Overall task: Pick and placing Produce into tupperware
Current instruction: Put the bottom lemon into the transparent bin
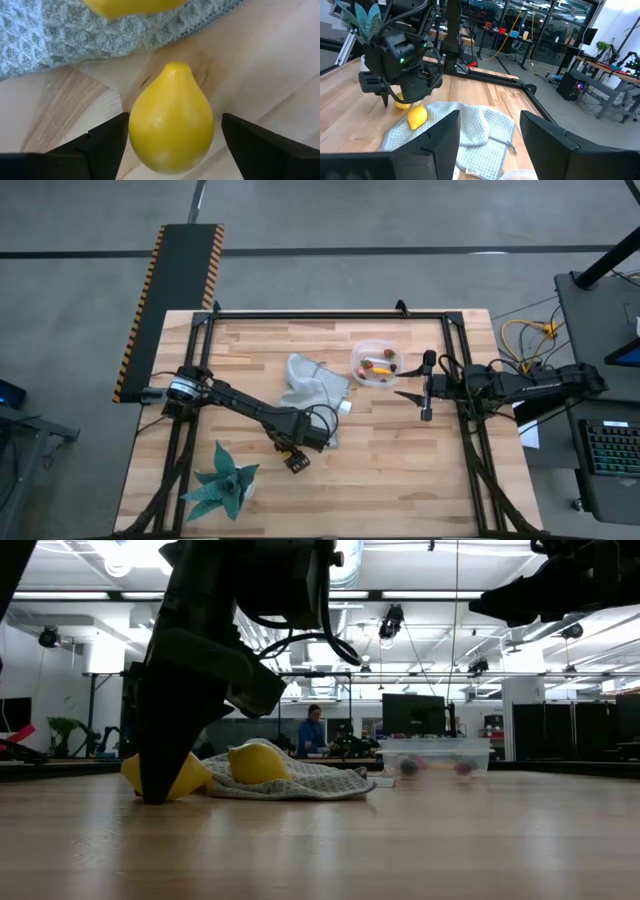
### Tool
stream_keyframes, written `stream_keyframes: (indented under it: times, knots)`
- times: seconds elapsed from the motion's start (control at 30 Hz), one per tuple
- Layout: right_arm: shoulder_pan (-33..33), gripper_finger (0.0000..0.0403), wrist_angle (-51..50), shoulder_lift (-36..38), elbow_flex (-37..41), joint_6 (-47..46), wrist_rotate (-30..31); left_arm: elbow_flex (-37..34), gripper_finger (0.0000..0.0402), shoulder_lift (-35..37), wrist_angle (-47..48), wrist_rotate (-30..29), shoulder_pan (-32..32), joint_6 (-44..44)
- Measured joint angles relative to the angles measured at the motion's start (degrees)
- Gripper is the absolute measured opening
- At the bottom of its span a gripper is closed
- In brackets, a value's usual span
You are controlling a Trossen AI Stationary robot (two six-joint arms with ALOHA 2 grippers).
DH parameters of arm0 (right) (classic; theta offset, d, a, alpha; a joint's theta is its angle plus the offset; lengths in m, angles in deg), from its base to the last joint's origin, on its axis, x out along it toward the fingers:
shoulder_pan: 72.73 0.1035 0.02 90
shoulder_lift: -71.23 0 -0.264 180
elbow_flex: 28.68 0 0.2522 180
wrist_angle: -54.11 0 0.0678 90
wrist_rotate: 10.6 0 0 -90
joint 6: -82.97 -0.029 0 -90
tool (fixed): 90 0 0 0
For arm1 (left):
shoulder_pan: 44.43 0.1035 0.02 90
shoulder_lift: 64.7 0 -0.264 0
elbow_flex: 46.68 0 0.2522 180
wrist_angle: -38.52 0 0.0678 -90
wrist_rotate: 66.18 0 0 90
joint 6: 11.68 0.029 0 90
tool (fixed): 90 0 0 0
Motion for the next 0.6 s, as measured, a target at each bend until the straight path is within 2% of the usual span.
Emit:
stream_keyframes:
  times: [0.23, 0.6]
  knots:
    - [0.0, 0.0199, 0.0, 0.0, 0.0, -0.02, 0.0, -0.09, 0.0285, 0.0, 0.13, -0.05, 0.02, 0.04]
    - [0.0, 0.0199, -0.02, 0.0, 0.0, -0.13, -0.02, -0.15, 0.0187, 0.02, 0.09, -0.29, 1.27, 0.76]
